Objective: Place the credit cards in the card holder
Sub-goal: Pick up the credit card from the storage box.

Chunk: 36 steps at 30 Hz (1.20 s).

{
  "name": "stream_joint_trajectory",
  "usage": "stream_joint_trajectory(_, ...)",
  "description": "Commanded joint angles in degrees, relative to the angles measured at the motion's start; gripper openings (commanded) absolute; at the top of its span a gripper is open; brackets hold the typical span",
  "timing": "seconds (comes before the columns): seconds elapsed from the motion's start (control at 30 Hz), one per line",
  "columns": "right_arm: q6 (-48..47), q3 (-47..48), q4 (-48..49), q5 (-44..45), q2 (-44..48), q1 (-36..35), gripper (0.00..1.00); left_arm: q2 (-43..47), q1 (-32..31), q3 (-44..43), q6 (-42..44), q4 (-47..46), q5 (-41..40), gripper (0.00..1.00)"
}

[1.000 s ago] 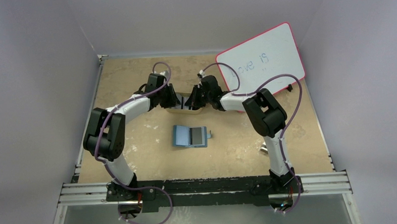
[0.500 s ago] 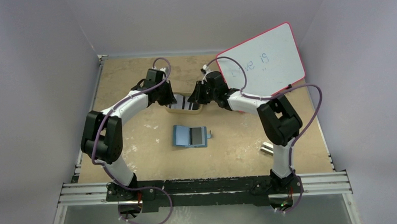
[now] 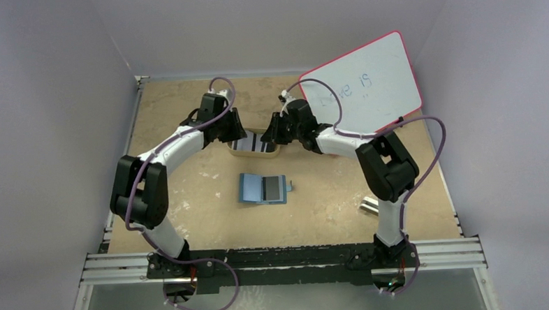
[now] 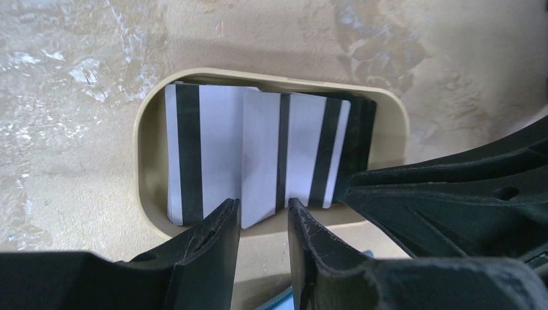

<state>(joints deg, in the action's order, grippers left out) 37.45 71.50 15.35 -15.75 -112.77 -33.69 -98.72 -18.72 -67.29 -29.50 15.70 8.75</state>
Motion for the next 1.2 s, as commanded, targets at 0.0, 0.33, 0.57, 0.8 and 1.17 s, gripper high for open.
stream_joint_trajectory(0.0, -1.2, 5.3, 0.1, -1.3, -2.2, 0.2, 0.18, -2.4, 0.5, -2.6, 0.1, -3.0, 0.9, 0.33)
stream_joint_trajectory(0.33, -0.5, 10.2, -2.9, 0.6, -8.4, 0.2, 0.16, -6.7, 0.4, -3.5, 0.6, -3.8, 0.3, 0.33)
stream_joint_trajectory(0.57, 0.2, 10.6, -1.4, 2.0, -11.6, 0.1, 0.15, -7.7, 0.5, -3.6, 0.1, -4.9, 2.0, 0.3)
stream_joint_trajectory(0.8, 1.1, 9.6, 0.0, 1.4, -11.9, 0.1, 0.14, -8.7, 0.4, -3.3, -0.6, -5.4, 3.0, 0.29)
stream_joint_trajectory(1.17, 1.6, 8.8, 0.7, 0.3, -11.8, 0.1, 0.14, -9.9, 0.4, -3.6, -1.7, -5.9, 4.1, 0.13)
